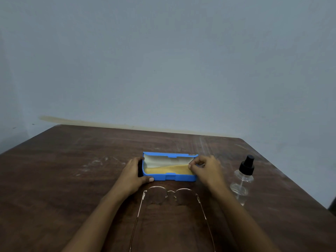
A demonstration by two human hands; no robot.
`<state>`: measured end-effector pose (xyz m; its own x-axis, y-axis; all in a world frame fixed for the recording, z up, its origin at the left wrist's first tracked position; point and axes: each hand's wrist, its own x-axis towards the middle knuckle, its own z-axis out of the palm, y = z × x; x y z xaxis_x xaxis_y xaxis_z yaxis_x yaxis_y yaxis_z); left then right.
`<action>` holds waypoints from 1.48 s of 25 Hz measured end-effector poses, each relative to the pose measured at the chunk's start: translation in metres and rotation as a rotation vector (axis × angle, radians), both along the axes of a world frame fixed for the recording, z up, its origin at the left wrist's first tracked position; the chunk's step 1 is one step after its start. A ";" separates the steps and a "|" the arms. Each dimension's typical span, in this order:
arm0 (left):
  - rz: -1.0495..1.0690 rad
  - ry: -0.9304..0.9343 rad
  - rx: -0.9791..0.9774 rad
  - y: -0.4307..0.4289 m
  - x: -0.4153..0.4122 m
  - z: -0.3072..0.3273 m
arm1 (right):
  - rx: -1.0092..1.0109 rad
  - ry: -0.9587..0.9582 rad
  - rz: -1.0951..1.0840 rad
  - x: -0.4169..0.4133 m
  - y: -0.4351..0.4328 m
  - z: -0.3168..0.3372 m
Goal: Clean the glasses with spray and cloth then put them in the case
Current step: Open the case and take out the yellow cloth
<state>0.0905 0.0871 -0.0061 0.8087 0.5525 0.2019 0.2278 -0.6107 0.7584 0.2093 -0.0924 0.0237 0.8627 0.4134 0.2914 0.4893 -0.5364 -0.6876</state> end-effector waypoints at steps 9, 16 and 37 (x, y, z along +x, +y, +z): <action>-0.015 -0.019 -0.073 0.002 -0.003 -0.001 | 0.305 0.046 0.245 -0.031 0.002 0.012; 0.054 -0.285 0.014 0.009 -0.014 0.014 | 0.434 -0.006 0.378 -0.036 0.001 0.018; 0.146 -0.575 -0.496 -0.039 -0.005 0.044 | 0.296 -0.599 0.470 -0.046 0.011 0.021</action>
<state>0.0853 0.0485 0.0378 0.5637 0.7810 0.2688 -0.2322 -0.1625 0.9590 0.1636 -0.0814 0.0451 0.2818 0.5272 0.8016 0.9474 -0.0210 -0.3192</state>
